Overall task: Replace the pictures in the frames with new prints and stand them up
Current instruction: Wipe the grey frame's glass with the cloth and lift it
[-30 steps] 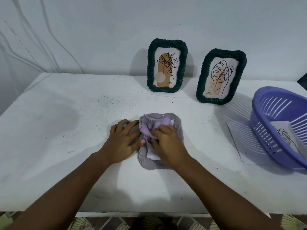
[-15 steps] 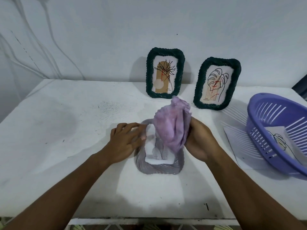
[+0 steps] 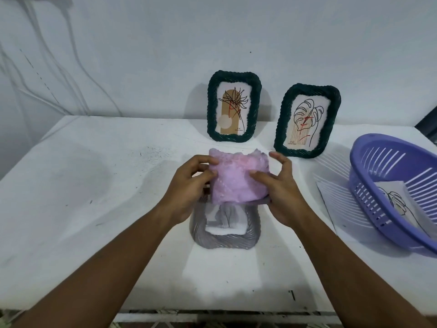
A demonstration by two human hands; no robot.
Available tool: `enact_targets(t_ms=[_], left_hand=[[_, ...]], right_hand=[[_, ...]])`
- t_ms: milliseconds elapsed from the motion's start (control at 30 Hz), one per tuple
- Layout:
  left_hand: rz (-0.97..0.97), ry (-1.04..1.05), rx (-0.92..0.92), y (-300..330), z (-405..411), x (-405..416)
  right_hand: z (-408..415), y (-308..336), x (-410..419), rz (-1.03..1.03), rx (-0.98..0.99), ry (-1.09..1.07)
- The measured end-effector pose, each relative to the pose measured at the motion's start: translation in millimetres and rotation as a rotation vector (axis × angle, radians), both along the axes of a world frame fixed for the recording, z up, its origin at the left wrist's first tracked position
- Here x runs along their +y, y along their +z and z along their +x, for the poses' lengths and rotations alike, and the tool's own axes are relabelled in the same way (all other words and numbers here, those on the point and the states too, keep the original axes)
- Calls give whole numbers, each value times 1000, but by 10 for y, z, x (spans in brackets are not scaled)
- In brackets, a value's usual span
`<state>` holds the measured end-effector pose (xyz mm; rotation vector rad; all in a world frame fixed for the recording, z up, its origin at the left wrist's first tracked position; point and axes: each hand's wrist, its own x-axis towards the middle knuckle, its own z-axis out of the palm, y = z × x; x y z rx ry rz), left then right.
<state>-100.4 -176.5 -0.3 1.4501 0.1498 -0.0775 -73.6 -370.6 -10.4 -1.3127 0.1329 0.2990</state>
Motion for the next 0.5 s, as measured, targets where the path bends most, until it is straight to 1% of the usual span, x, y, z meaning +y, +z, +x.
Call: enact_targets(t_ms=[67,167,300,400,500], left_hand=[[-9,-1,10,-6,-3,48],[-29,-27,42,-3,-39,125],[18,-22,62,27,-117,387],[143,39,41,47,-182,769],[354,69,44,53,-320,1185]], right_hand=[[-16,-13,-47,-90,-85,80],[-46,-2,-19,-143,-165,200],[-38,-39,228,-160,-152,272],[-52,-58,615,-204,-200,328],[-126,-107,1067,-378,-318,380]])
